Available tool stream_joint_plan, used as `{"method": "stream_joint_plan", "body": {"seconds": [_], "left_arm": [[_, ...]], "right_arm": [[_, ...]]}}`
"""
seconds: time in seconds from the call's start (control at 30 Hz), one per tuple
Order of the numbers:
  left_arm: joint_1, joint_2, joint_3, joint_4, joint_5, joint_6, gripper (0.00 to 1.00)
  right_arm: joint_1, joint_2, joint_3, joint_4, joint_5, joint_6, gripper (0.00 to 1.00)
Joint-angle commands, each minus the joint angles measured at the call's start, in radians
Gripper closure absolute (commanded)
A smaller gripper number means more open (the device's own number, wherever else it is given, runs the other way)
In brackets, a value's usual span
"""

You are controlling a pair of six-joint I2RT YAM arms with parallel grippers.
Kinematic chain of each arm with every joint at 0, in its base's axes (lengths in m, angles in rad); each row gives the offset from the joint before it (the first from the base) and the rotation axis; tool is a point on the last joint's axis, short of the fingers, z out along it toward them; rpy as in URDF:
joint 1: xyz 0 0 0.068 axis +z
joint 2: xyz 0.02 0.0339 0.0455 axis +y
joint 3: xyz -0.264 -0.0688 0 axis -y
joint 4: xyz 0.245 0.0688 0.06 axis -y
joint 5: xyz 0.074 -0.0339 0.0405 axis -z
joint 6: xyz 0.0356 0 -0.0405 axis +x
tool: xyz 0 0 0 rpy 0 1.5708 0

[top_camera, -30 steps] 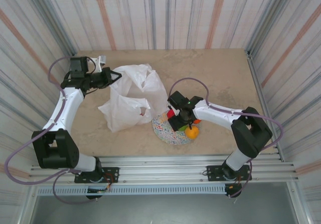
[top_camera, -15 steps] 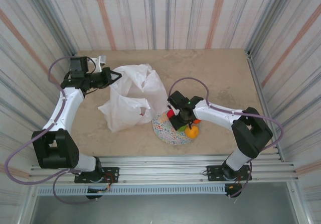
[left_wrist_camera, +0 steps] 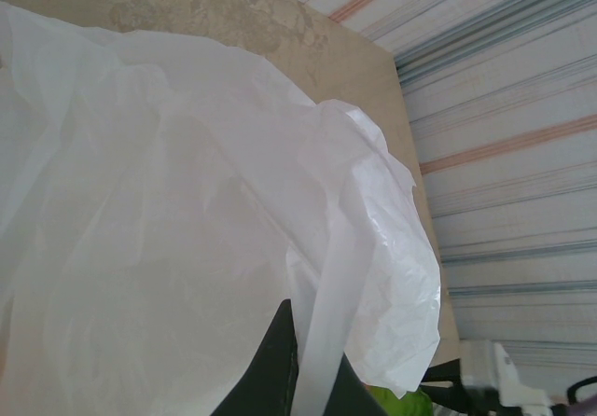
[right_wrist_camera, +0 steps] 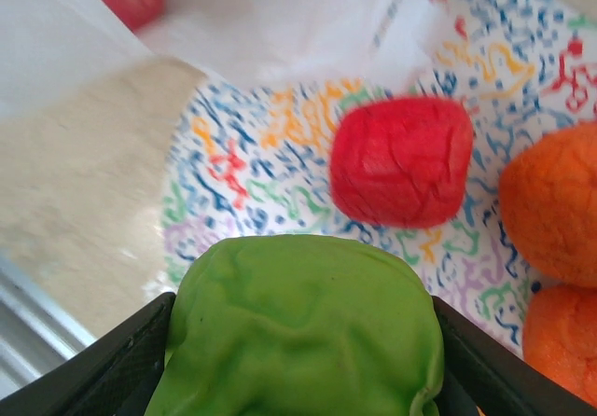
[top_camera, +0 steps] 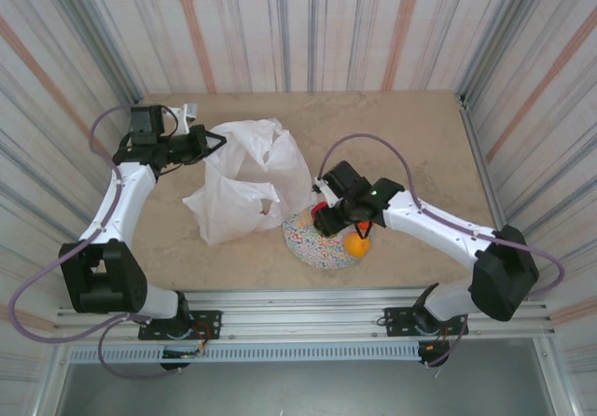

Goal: Place the fruits into the plastic bag

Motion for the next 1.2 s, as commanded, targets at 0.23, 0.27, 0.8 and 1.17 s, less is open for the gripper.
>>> {"method": "stream_joint_plan", "body": {"seconds": [0.23, 0.27, 0.8, 1.17], "left_arm": [[-0.021, -0.006, 0.022, -0.001, 0.019, 0.004, 1.0], [-0.022, -0.007, 0.022, 0.0, 0.019, 0.004, 1.0], [-0.033, -0.007, 0.024, 0.001, 0.023, 0.0, 1.0], [-0.046, -0.012, 0.02, 0.001, 0.019, 0.004, 1.0]], "right_arm": [[-0.052, 0.138, 0.133, 0.354, -0.096, 0.142, 0.49], [-0.052, 0.17, 0.15, 0.371, -0.094, 0.157, 0.48], [0.087, 0.459, 0.318, 0.583, -0.099, 0.338, 0.49], [0.126, 0.679, 0.483, 0.68, -0.059, 0.446, 0.49]]}}
